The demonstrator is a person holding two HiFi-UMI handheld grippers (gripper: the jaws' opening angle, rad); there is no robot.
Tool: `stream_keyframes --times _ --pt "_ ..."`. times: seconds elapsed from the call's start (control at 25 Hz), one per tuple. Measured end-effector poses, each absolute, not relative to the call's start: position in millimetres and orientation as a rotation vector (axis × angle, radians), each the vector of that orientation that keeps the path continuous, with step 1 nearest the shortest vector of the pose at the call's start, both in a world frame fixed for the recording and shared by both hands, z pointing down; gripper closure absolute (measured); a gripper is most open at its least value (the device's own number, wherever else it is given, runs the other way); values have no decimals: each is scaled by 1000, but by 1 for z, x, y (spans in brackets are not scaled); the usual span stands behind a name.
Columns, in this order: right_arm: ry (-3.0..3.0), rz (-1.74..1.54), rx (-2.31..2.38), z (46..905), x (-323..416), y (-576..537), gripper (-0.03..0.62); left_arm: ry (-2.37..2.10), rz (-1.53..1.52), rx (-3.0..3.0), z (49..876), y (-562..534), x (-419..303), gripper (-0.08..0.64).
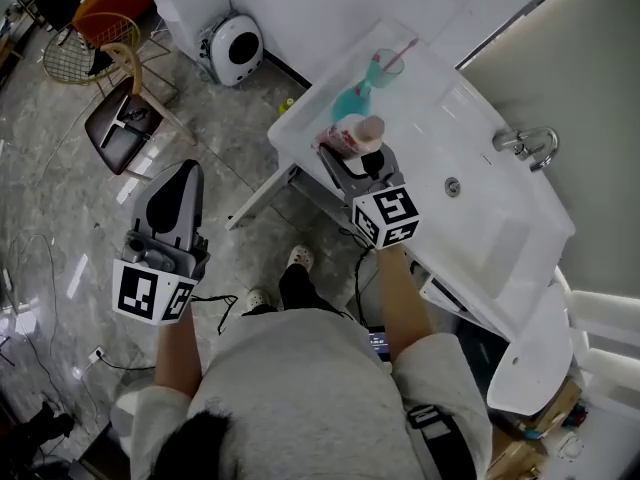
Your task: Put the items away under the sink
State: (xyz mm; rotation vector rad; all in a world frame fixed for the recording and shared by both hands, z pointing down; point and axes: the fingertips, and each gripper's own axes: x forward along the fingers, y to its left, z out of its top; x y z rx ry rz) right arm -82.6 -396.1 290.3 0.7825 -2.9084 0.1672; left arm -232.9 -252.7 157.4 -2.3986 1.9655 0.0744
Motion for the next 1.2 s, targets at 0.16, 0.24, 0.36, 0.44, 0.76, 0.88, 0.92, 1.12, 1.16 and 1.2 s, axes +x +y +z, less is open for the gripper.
stream_keyframes --times 0.16,0.24,0.36,0.44,0.76,0.88,0.92,1.12,1.16,1.2 --pt "-2905 147 829 275 -82 -361 350 1922 94 -2427 153 -227 -235 554" --pt "-2904 146 857 270 -79 -343 348 1899 107 -2445 151 -214 -234 554" --pt "-2901 150 900 264 -76 -316 350 1858 131 -2471 147 -196 -232 554" --pt "-2896 149 929 261 -74 -298 348 1827 148 -2485 145 -183 -231 554" --pt "-2867 154 1046 262 -63 -235 348 1746 208 -2543 147 -134 -224 554" --pt "-2860 156 1089 263 -59 -218 348 1723 216 -2563 151 -121 -223 554" --pt "-2858 154 1100 264 -59 -213 350 1716 217 -2571 152 -117 -222 554" --pt "-2839 157 1148 269 -58 -196 350 1683 217 -2622 162 -108 -218 554" --pt "-2834 162 1159 271 -58 -194 350 1677 218 -2634 165 -108 -217 554" --pt "-2829 166 1169 272 -58 -191 350 1670 219 -2647 168 -108 -216 554"
